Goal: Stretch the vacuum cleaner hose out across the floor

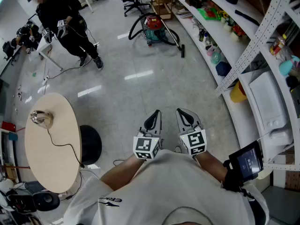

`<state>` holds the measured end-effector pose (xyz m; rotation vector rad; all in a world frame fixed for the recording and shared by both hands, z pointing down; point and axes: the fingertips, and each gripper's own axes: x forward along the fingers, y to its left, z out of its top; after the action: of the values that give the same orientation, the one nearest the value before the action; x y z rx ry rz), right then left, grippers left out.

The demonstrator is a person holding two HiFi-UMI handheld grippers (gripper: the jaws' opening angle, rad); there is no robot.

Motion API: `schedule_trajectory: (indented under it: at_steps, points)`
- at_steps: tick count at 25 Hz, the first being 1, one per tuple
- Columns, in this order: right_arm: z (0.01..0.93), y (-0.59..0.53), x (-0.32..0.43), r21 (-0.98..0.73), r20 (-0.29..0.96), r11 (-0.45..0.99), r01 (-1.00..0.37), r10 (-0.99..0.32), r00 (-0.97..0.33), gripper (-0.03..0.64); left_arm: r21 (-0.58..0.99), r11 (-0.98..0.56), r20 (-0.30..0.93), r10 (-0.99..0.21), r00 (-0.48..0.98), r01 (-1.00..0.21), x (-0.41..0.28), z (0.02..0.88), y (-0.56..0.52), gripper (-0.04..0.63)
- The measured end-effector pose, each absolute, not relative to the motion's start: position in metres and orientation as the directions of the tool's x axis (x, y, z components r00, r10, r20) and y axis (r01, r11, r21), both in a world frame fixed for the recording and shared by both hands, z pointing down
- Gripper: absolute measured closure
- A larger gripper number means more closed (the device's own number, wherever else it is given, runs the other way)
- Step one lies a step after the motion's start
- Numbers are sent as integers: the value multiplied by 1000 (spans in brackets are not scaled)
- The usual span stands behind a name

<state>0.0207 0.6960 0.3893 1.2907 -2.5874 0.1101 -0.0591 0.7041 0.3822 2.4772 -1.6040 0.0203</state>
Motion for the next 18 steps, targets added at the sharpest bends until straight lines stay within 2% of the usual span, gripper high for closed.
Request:
schedule_trajectory:
  at_steps: [12,18]
  points:
    - [390,695,28,57,256,583,-811,-794,-552,621,157,-386,120,-906,406,-909,-57,384,706,593]
    - [381,695,26,195,222,576,-794,-814,-537,622,160,-374,124,-911,395,-913,-56,387,703,594]
